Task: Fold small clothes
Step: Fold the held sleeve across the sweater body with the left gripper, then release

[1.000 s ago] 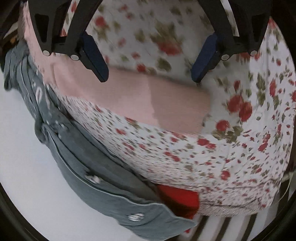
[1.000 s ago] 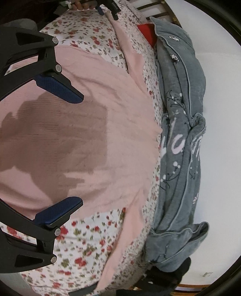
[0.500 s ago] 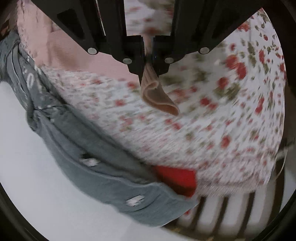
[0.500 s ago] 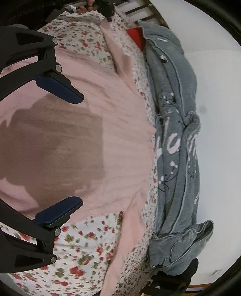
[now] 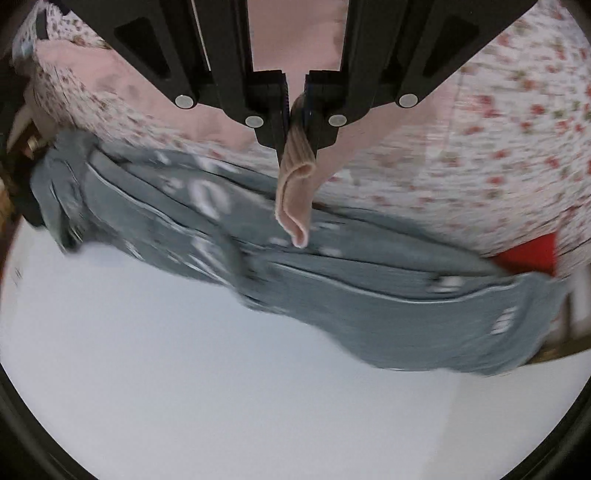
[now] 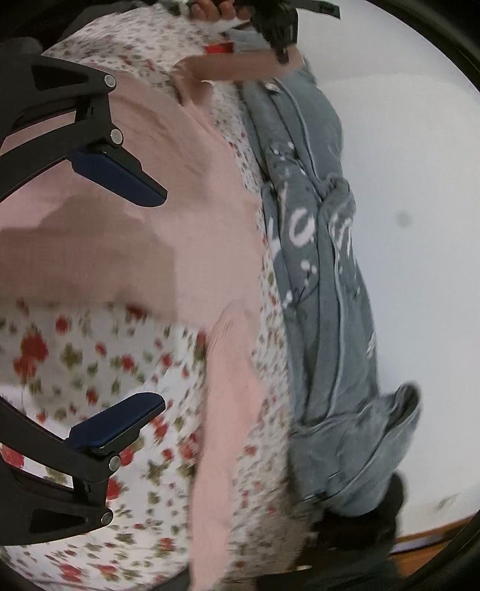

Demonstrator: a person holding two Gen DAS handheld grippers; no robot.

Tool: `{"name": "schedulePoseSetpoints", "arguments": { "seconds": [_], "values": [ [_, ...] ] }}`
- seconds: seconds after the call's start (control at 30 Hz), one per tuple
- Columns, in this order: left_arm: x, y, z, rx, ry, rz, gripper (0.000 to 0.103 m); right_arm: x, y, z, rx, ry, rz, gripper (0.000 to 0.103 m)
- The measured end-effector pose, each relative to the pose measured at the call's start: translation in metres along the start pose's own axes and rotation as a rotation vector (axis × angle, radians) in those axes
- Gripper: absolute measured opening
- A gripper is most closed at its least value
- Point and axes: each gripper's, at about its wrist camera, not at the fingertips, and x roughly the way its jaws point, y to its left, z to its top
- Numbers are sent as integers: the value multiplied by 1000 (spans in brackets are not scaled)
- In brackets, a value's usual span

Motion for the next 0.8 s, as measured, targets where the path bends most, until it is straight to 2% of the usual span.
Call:
{"name": "schedulePoseSetpoints", "arguments": {
  "seconds": [0.13,0.23,0.3,0.37,0.5,0.63,0.73,0.77,0.8],
  "values": [
    [37,-100,-27,112,68,-90,6,0,-35,-1,89,-2,27,99],
    [63,-170,-59,183,127,-142,6,-2,-53,-2,105,-14,2,99],
    [80,-209,-83,212,182,-165,6,-4,-65,-2,129,-15,-5,99],
    [100,-241,-113,259,257,-158,6,-6,-77,-2,178,-14,39,99],
    [119,-265,-154,318,373,-166,8,-8,-89,-2,214,-8,60,99],
    [115,-266,-159,353,442,-212,17,-7,-87,-3,203,-7,60,99],
    [98,-251,-145,359,430,-200,19,-3,-77,-3,178,7,69,99],
    [91,-241,-139,351,412,-194,23,-1,-72,-4,165,12,71,99],
    [84,-228,-132,336,394,-181,30,0,-68,-5,154,17,74,99]
  ]
}}
